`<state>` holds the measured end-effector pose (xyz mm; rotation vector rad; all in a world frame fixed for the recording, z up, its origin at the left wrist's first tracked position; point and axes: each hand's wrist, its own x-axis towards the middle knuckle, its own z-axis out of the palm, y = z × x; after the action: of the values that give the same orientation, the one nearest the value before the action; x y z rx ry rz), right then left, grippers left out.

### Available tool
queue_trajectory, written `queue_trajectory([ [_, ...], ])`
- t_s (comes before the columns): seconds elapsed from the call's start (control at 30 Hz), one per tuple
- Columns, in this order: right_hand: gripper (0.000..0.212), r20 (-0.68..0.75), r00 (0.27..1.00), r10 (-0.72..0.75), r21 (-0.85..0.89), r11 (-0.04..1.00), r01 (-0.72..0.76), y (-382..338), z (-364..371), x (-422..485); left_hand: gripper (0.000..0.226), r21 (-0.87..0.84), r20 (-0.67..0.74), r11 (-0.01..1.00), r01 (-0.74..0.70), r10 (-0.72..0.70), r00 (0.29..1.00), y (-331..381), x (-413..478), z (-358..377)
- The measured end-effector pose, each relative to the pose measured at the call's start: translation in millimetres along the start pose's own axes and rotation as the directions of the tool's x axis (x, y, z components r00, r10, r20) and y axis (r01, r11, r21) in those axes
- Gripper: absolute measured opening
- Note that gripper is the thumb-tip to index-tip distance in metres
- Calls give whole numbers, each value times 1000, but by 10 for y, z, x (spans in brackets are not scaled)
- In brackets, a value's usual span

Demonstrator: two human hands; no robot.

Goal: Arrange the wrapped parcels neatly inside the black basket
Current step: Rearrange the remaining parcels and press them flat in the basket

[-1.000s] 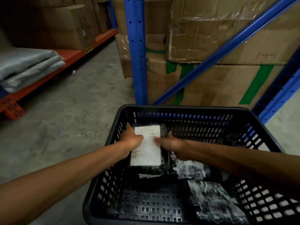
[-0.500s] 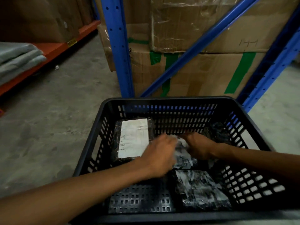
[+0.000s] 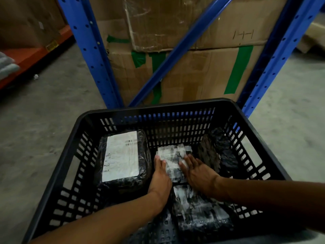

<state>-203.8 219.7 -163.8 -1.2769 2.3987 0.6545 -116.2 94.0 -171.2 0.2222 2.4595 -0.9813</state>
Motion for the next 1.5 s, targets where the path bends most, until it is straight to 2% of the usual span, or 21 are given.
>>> queue_trajectory([
  [0.1, 58, -14, 999, -31, 1, 1000, 31, 32, -80, -56, 63, -64, 36, 997, 45, -43, 998, -28, 22, -35],
  [0.2, 61, -7, 997, -76, -9, 997, 76, 60, -136, -141, 66, -211, 66, 972, 108, -96, 993, -49, 12, -56],
  [0.33, 81, 30, 996, -80, 61, 995, 78, 149, -129, -206, 76, -412, 79, 900, 139, -117, 990, -208, -88, -218],
  [0.4, 90, 24, 998, -56, 180, 982, 50, 282, -129, -193, 73, -596, 75, 794, 119, -93, 993, -364, -159, -392],
  [0.5, 90, -71, 997, -12, 399, 916, 39, 471, -282, -200, 52, -835, -46, 550, 28, -120, 992, -640, -206, -614],
  [0.57, 80, -117, 993, 15, 432, 901, 38, 530, -434, -224, 47, -866, -95, 500, -17, -131, 987, -832, -224, -727],
  [0.7, 54, -177, 981, 74, 517, 855, 29, 720, -788, -322, 44, -917, -91, 394, -64, -48, 995, -1240, -258, -822],
  [0.73, 56, -150, 986, 73, 609, 792, 34, 841, -893, -346, 45, -941, -102, 329, -76, -62, 993, -1366, -273, -838],
  [0.77, 59, -118, 990, 72, 752, 658, 42, 975, -1011, -394, 45, -976, -101, 202, -77, -112, 989, -1500, -299, -859],
  [0.83, 62, -90, 993, 77, 977, 200, 73, 1146, -1231, -508, 38, -980, -46, -178, -91, -245, 968, -1727, -412, -908],
  [0.87, 58, -93, 991, 93, 994, -50, 98, 1173, -1310, -548, 37, -925, 15, -368, -93, -280, 960, -1818, -445, -905],
  [0.9, 52, -84, 992, 98, 965, -239, 106, 1174, -1344, -572, 42, -830, 87, -553, -77, -265, 960, -1861, -460, -921],
  [0.93, 44, -58, 992, 112, 924, -371, 96, 1141, -1350, -561, 50, -703, 165, -710, -35, -211, 964, -1878, -453, -907],
  [0.97, 38, 2, 992, 125, 890, -453, 55, 1103, -1335, -534, 56, -573, 236, -820, 12, -151, 960, -1849, -414, -888],
  [1.03, 36, 189, 957, 218, 844, -534, -45, 989, -1270, -444, 54, -409, 307, -909, 84, -51, 950, -1660, -390, -854],
  [1.1, 33, 305, 895, 325, 844, -527, -96, 879, -1215, -352, 41, -462, 335, -877, 135, -32, 942, -1428, -355, -808],
  [1.13, 30, 322, 870, 375, 860, -499, -103, 822, -1187, -322, 54, -515, 347, -843, 158, -37, 937, -1313, -311, -770],
  [1.17, 24, 310, 850, 427, 890, -444, -102, 773, -1146, -292, 67, -535, 365, -827, 175, -39, 930, -1210, -309, -771],
  [1.23, 13, 242, 846, 475, 953, -282, -114, 674, -1063, -245, 60, -555, 397, -807, 202, -43, 917, -1041, -325, -775],
  [1.4, 32, 112, 917, 384, 984, 82, -155, 578, -903, -64, 37, -573, 460, -784, 238, -67, 885, -770, -223, -640],
  [1.5, 71, 89, 928, 362, 925, 314, -211, 562, -827, 52, 17, -535, 503, -801, 267, -48, 863, -661, -58, -546],
])
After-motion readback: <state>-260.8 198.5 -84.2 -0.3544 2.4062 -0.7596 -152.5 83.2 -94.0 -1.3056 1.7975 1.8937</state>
